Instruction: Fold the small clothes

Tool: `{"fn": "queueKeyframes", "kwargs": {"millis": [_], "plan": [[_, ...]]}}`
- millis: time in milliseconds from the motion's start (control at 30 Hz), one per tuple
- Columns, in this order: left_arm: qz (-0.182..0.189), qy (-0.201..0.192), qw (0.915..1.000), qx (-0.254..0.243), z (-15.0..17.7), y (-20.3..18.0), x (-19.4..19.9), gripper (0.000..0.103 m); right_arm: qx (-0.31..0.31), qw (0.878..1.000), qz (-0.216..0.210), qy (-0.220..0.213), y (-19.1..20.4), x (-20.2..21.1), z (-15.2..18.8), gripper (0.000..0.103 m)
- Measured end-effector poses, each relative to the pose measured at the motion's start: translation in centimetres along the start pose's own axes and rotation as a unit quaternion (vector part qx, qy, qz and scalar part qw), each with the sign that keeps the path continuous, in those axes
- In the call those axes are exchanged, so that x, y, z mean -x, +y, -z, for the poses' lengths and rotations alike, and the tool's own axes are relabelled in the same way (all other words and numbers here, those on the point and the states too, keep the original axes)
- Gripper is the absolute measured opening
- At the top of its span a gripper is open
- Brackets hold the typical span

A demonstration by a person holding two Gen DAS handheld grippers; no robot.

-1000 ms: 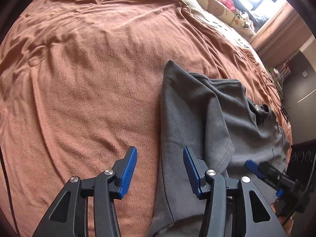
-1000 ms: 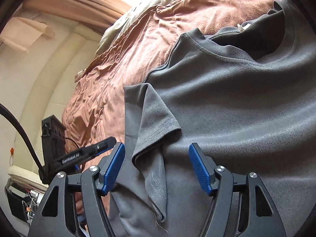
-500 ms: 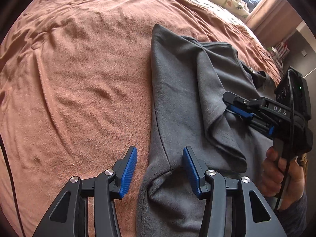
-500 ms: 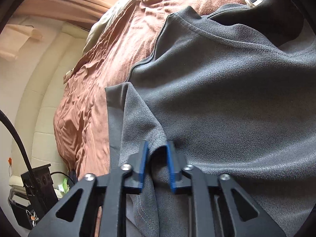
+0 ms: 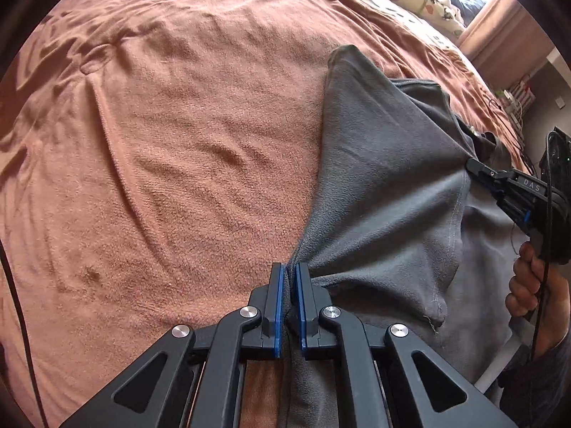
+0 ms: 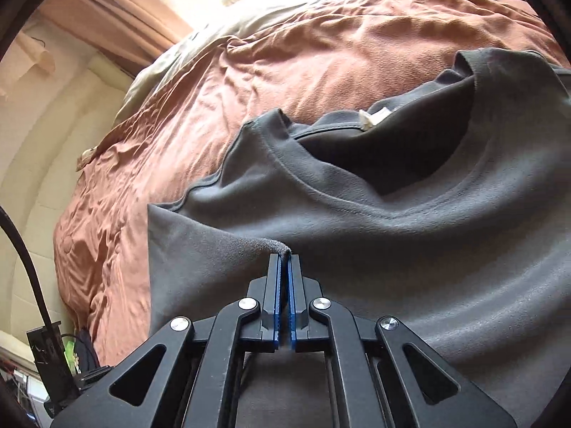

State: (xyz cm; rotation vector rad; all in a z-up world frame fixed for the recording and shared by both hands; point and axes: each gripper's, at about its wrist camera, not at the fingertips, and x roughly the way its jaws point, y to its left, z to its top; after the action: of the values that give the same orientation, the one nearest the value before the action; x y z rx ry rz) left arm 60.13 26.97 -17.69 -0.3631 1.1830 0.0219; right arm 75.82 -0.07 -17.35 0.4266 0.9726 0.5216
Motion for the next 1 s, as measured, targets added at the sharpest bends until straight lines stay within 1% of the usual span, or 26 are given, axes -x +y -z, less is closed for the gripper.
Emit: {"fn": "queueKeyframes", "kwargs": {"millis": [100,167,233,267,300,400,500,567,633,700,733,800,833,900,967,1000], "plan": [[0.003,0.006,1.0000,0.003,0.1,0.0,0.1,0.012,0.001,1.000,0.028,0.001,0.2,0.6,0.4,0.001],[0.010,-0.002,0.9999,0.000,0.1,-0.2,0.8,0.015,0.007,1.000,0.015,-0.004,0.8,1.5,0.7,0.004],[0.010,-0.013,0.9999,0.000,0.4,0.0,1.7,0.024,0.032,0.999,-0.001,-0.004,2.0,2.3,1.4,0.009],[0.010,-0.018,0.9998,0.003,0.4,0.0,2.0,0.033,0.044,0.999,-0.014,0.000,2.7,2.5,1.9,0.012],[0.010,-0.023,0.9997,0.005,0.5,0.0,2.2,0.038,0.053,0.998,-0.026,0.005,2.9,2.9,2.3,0.013],[0.013,-0.038,0.9992,0.006,0.5,-0.2,2.9,0.039,0.081,0.995,-0.060,0.014,4.6,3.4,3.6,0.013],[0.026,-0.061,0.9978,0.000,0.0,-1.0,3.5,0.039,0.104,0.990,-0.087,0.024,5.9,3.1,4.3,0.013],[0.033,-0.068,0.9971,-0.008,-0.4,-1.7,3.6,0.038,0.109,0.990,-0.089,0.018,6.3,2.7,4.1,0.013],[0.037,-0.071,0.9966,-0.021,-0.7,-2.9,3.2,0.035,0.110,0.990,-0.085,0.015,6.4,1.8,3.7,0.013],[0.048,-0.062,0.9965,-0.028,-1.0,-3.9,2.4,0.025,0.103,0.991,-0.085,0.030,6.4,0.3,3.5,0.012],[0.057,-0.056,0.9965,-0.027,-1.1,-4.1,1.8,0.023,0.100,0.991,-0.083,0.037,6.3,-0.4,3.4,0.012],[0.059,-0.041,0.9971,-0.026,-1.1,-4.6,0.4,0.018,0.093,0.992,-0.060,0.053,5.8,-2.1,3.3,0.012],[0.055,-0.030,0.9977,-0.025,-0.8,-4.7,-0.3,0.017,0.085,0.993,-0.050,0.063,5.3,-2.4,3.4,0.012],[0.061,-0.011,0.9979,-0.015,-0.1,-4.7,-1.5,0.015,0.077,0.993,-0.045,0.073,4.4,-2.4,4.1,0.012],[0.072,-0.001,0.9973,-0.013,0.8,-4.8,-2.1,0.014,0.090,0.992,-0.044,0.072,4.1,-1.7,4.6,0.012],[0.071,-0.001,0.9974,-0.016,1.2,-4.9,-2.1,0.014,0.097,0.992,-0.038,0.070,4.2,-1.2,4.8,0.012]]}}
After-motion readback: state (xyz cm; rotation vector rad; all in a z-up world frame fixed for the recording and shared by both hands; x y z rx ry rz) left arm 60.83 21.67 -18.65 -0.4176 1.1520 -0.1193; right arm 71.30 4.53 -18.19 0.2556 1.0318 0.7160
